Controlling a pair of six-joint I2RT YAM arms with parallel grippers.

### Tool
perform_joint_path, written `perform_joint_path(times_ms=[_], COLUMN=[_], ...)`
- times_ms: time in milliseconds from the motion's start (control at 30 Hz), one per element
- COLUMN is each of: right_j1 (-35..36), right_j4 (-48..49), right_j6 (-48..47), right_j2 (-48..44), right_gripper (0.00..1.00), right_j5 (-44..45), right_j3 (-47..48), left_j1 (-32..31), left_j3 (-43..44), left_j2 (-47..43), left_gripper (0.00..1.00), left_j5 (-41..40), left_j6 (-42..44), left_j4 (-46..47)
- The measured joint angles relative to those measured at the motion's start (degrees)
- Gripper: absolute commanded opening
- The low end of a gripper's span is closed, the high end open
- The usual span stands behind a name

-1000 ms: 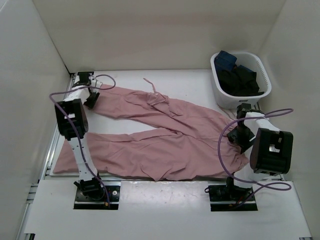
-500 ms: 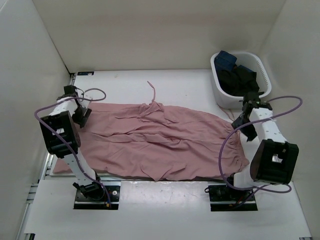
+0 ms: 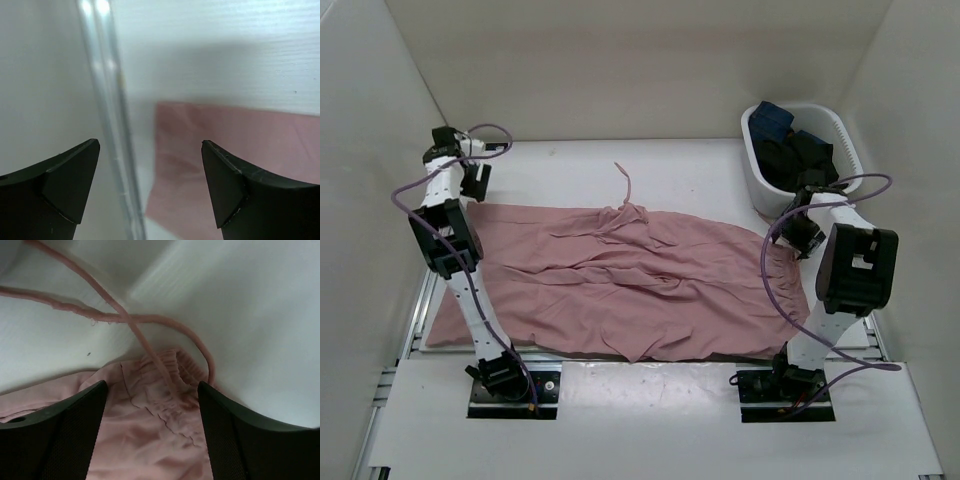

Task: Fold and stack the trousers
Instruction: Fold the trousers

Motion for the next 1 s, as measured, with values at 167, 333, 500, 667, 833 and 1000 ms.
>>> perform_joint_path(times_ms=[167, 333, 500, 667, 833, 1000], right_j1=[0.11, 0.11, 0.11, 0.13, 0.13, -0.33], right_j4=[3.78, 5.68, 6.05, 4.90, 1.53, 0.04], right_j6=[1.46, 3.04, 4.04, 3.82, 3.10, 2.71], right_j2=[2.29, 2.60, 2.82, 2.12, -3.41, -13.05], right_gripper=[0.61, 0.32, 0.04, 0.00, 0.00, 0.00], right_j5=[-1.31, -0.92, 0.22, 0.63, 0.83, 0.44], right_j3=[-1.88, -2.43, -2.45, -2.29, -1.05, -0.07], left_j1=[0.04, 0.24, -0.07, -0.04, 0.98, 1.40], left_j3=[3.26, 2.25, -1.79, -2.23, 0.15, 0.04], left_j2=[8.46, 8.68, 7.30, 6.78, 5.51, -5.44], left_gripper=[0.96, 0.78, 0.14, 0.14, 0.14, 0.14], left_j5=[3.56, 7.08, 8.33, 7.54, 6.69, 5.68], left_j6=[-3.54, -5.57, -4.85, -3.52, -1.68, 1.20], left_j4=[-1.73, -1.84, -0.28, -0.61, -3.76, -5.11])
